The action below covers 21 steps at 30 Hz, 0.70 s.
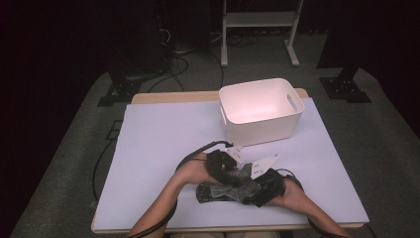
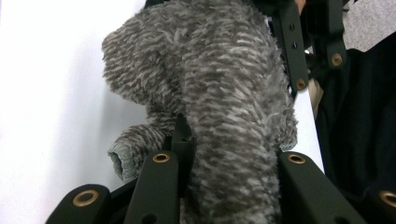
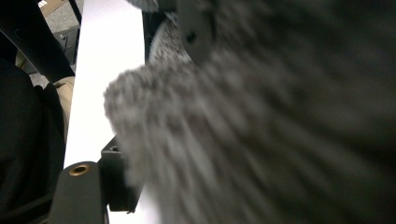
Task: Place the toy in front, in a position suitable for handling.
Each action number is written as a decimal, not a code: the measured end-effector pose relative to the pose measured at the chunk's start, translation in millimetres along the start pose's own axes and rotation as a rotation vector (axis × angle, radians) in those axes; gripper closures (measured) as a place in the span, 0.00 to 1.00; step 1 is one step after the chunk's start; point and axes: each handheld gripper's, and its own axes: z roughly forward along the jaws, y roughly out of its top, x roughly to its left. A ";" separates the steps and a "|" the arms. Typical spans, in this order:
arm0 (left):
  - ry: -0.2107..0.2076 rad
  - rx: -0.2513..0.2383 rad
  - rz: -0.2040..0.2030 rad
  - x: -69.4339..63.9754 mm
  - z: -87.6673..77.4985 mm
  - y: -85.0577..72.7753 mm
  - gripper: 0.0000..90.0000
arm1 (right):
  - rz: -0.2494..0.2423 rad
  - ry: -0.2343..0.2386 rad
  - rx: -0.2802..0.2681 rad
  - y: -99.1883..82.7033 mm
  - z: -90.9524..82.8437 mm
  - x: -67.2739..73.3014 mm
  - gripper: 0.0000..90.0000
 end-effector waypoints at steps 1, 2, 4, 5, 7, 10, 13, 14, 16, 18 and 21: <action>-0.001 0.001 -0.004 1.2 1.2 0.7 0.78 | 0.005 0.002 -0.001 -0.1 -0.2 -0.1 0.29; -0.006 0.003 -0.005 2.0 2.2 0.4 0.78 | 0.010 0.004 -0.002 -0.4 -0.3 -0.2 0.30; -0.013 0.007 -0.014 1.6 3.7 -1.3 0.78 | 0.014 0.007 -0.004 -1.0 -0.4 -0.6 0.30; -0.017 0.012 -0.013 1.1 4.0 -2.6 0.77 | 0.013 0.007 -0.003 -1.3 -0.3 -1.0 0.30; -0.016 0.021 -0.013 -0.1 2.4 -5.3 0.77 | 0.015 0.010 0.000 -1.6 0.2 -1.3 0.30; -0.010 0.023 -0.024 -1.9 -3.4 -11.1 0.77 | 0.013 0.008 -0.002 -1.6 0.0 -1.5 0.30; 0.003 0.035 -0.039 -3.9 -10.9 -21.9 0.77 | 0.009 0.003 -0.006 -1.5 -0.2 -1.6 0.30; 0.003 0.037 -0.047 -4.3 -13.7 -26.5 0.77 | 0.010 0.004 -0.006 -1.6 -0.1 -1.8 0.31; 0.011 0.039 -0.065 -5.4 -20.0 -35.8 0.77 | 0.015 0.008 -0.009 -2.0 0.0 -2.1 0.31; 0.017 0.045 -0.075 -7.3 -26.4 -44.8 0.77 | 0.017 0.009 -0.009 -1.9 0.0 -2.4 0.31; 0.033 0.054 -0.093 -10.5 -35.3 -56.7 0.76 | 0.016 0.008 -0.008 -2.1 0.0 -2.3 0.31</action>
